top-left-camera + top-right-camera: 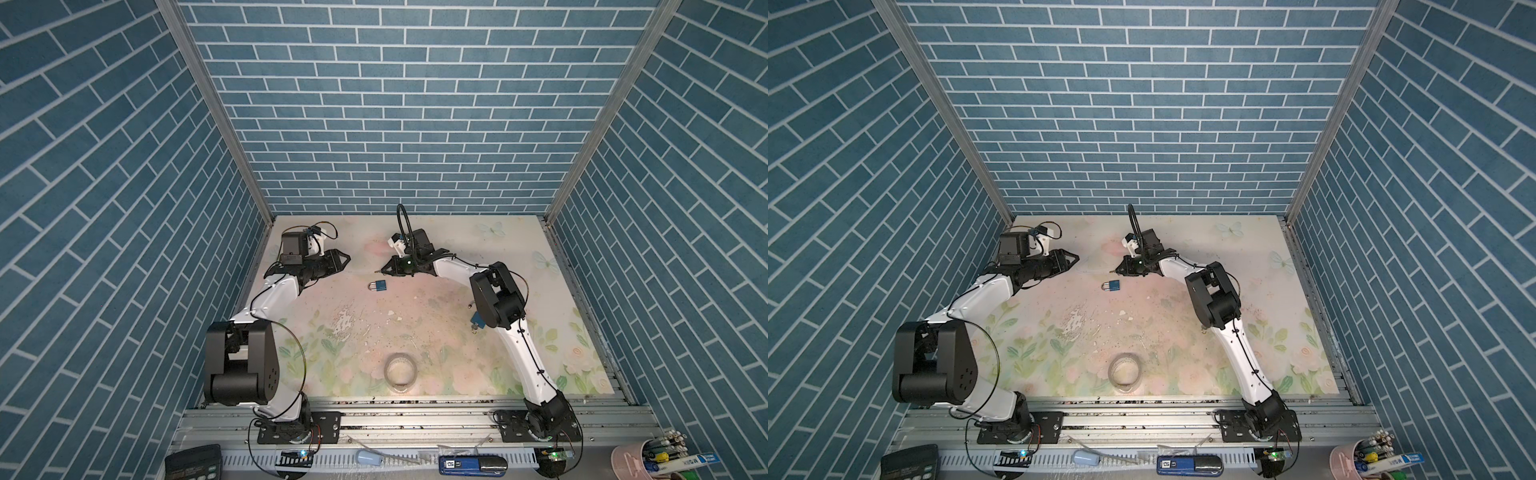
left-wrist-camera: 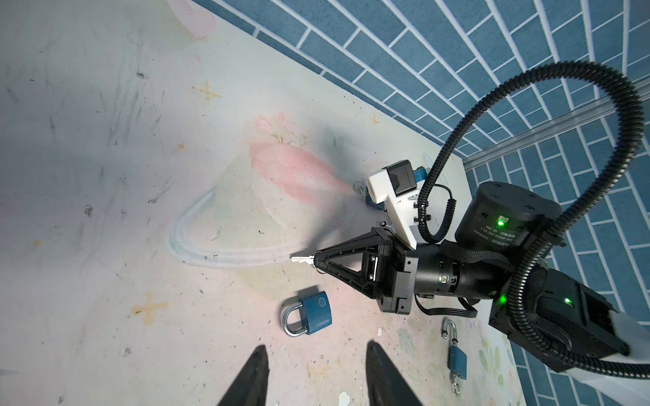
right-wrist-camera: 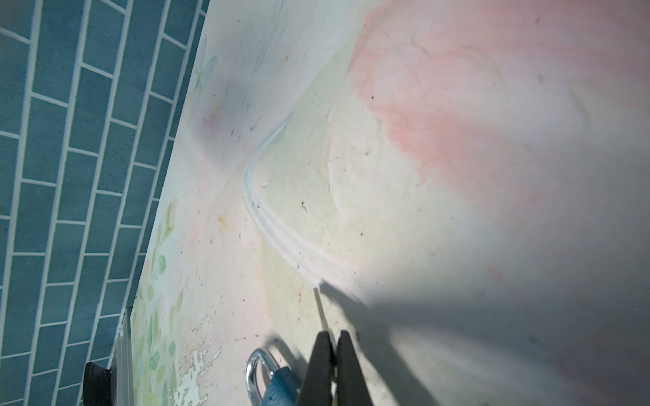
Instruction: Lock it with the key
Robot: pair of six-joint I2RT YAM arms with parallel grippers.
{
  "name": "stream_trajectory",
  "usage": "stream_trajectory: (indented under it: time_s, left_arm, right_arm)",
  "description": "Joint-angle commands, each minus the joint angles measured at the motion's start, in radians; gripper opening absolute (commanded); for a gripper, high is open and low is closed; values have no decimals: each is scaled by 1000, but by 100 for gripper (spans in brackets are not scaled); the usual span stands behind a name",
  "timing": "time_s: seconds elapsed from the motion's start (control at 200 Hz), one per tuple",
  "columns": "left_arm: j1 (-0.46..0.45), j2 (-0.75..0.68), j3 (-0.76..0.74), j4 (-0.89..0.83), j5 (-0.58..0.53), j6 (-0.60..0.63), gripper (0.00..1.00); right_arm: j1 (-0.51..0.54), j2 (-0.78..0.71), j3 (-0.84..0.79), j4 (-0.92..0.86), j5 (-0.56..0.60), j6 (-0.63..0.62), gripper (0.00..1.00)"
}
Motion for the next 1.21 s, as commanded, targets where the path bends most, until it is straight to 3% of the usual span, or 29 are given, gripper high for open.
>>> stream_trajectory:
  time_s: [0.0, 0.215, 0.77, 0.825, 0.885, 1.2]
  left_arm:
    - [-8, -14, -19, 36, 13, -28, 47]
    - [-9, -70, -55, 87, -14, -39, 48]
    - [-24, -78, -85, 24, -85, -34, 52]
    - [-34, -71, -87, 20, -94, -31, 53]
    - [-48, -66, -85, 10, -114, -25, 67]
    - [-70, -53, -79, 9, -125, -14, 70]
  right_arm:
    - [10, 33, 30, -53, 11, -24, 0]
    - [12, 18, 9, -68, 38, -36, 0]
    - [8, -3, 44, -176, 94, -107, 30]
    - [6, -6, 51, -189, 95, -115, 37]
    - [5, -12, 56, -201, 104, -124, 43]
    - [-10, -66, 58, -265, 135, -159, 56]
